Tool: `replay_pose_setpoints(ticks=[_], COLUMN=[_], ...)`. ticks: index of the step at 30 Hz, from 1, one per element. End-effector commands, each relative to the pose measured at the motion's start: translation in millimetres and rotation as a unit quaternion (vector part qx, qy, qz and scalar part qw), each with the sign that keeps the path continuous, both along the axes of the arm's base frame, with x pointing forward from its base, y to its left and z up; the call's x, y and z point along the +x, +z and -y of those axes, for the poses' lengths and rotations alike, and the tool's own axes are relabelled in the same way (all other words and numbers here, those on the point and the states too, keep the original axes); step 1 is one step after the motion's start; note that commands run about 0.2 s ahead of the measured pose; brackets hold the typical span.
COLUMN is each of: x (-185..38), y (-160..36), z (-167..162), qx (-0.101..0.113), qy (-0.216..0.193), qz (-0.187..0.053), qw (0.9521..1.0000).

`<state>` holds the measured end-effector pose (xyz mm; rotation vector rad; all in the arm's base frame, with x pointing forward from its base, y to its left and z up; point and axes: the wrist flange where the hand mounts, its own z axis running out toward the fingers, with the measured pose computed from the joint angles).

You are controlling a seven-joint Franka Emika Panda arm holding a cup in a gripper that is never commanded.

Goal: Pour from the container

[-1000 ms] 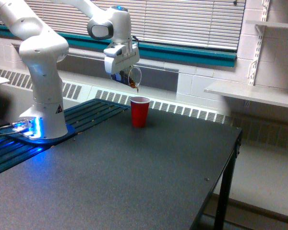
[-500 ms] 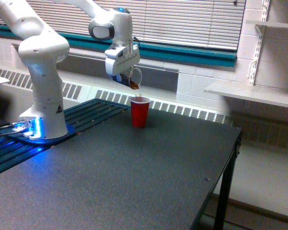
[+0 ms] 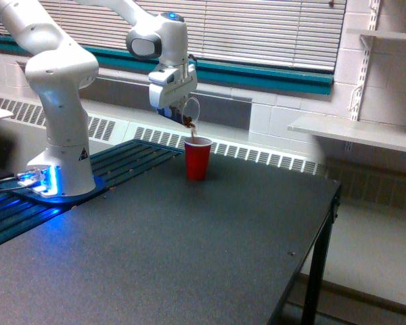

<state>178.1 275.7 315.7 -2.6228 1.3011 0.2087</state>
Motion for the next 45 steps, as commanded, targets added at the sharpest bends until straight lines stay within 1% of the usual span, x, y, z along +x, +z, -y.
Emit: replay_pose_setpoints(ticks=[1, 19, 37, 45], x=[2.2, 7.5, 11.3, 15.4], y=[-2.6, -1.5, -3.4, -2.2], z=[1.5, 3.0, 7.7, 8.8], qx=[0.003, 0.018, 0.030, 0.035], qy=[0.012, 0.017, 0.023, 0.026], qz=[-0.006, -0.014, -0.034, -0.036], qw=[0.9999, 0.9996, 0.9987, 0.9984])
